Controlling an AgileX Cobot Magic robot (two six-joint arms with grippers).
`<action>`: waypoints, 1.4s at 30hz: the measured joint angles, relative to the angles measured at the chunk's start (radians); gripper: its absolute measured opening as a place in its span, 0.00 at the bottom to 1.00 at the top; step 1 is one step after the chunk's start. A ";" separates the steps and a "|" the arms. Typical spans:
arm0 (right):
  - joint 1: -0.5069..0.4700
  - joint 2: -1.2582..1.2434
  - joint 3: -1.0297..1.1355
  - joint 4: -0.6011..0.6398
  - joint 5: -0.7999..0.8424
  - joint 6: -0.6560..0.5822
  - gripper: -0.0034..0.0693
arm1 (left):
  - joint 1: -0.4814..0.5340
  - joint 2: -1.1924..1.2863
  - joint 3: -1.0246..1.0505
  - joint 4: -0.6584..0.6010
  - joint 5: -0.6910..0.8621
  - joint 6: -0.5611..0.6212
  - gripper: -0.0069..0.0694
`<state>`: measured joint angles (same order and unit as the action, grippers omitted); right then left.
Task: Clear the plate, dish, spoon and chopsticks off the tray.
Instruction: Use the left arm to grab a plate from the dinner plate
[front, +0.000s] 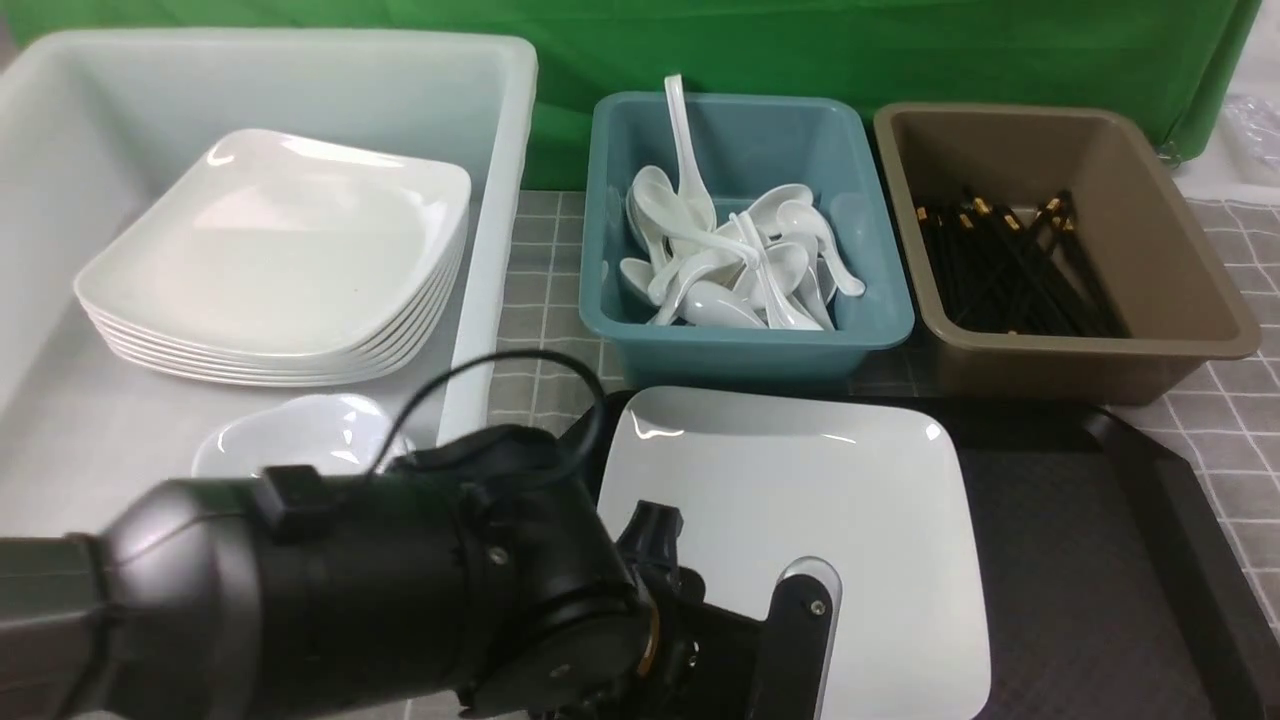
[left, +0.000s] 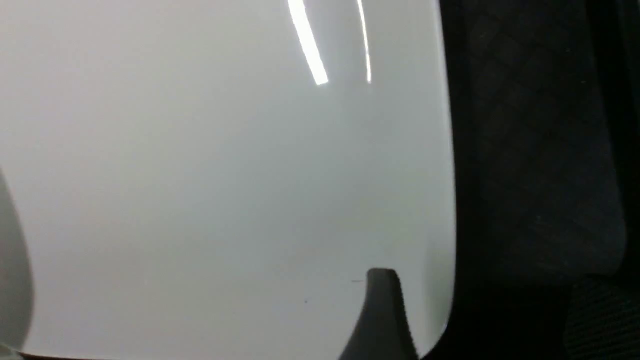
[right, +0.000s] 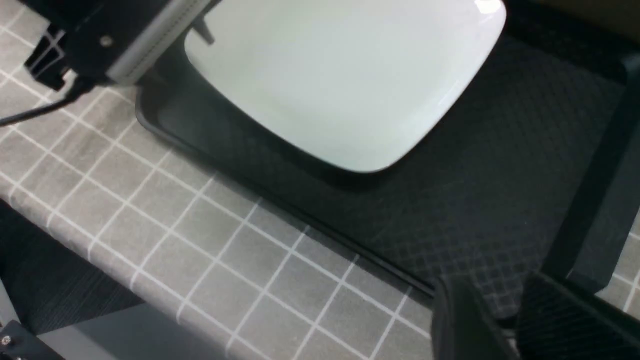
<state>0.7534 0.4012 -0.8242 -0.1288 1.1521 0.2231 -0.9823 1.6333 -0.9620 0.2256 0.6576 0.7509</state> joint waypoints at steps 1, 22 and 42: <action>0.000 0.000 0.000 0.000 0.003 0.003 0.34 | 0.000 0.012 0.000 0.005 -0.003 -0.002 0.70; 0.000 0.000 0.000 0.003 0.008 0.021 0.35 | 0.074 0.136 0.000 0.133 -0.091 -0.071 0.61; 0.000 0.000 0.000 0.051 -0.030 0.021 0.35 | -0.109 -0.068 -0.042 0.065 0.026 -0.118 0.17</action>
<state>0.7534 0.4012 -0.8242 -0.0781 1.1218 0.2436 -1.0918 1.5654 -1.0044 0.2908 0.6832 0.6326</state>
